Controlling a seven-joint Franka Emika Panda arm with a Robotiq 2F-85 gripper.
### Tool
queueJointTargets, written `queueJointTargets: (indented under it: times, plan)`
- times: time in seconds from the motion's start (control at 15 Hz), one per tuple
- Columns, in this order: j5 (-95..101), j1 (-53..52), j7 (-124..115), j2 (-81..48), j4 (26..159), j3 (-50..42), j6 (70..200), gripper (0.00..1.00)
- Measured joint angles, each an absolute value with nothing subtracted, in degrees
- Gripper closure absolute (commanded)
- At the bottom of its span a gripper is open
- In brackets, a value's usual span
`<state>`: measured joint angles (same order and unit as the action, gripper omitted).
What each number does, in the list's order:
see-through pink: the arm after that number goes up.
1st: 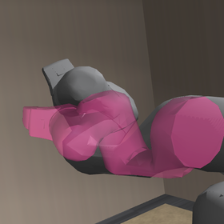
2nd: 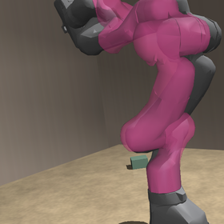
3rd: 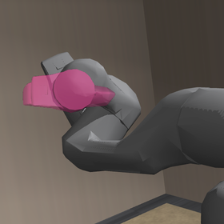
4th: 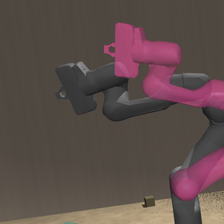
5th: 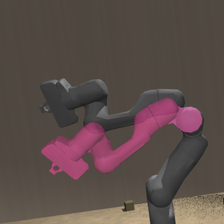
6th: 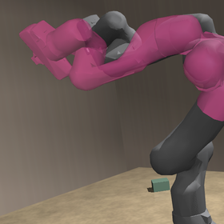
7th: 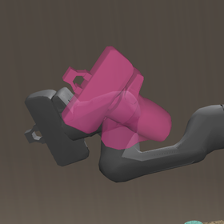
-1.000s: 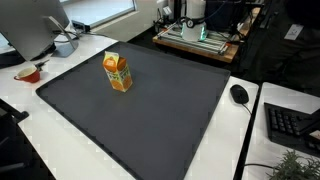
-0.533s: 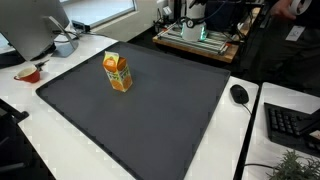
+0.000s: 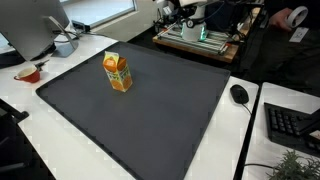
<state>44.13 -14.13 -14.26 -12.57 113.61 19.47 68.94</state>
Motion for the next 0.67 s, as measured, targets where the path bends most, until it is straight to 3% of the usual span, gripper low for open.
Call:
queueJointTargets:
  times: [0.67]
  plan:
    - [45.55, -16.05, -13.77, -18.41, 109.83, 17.53, 66.63, 0.00]
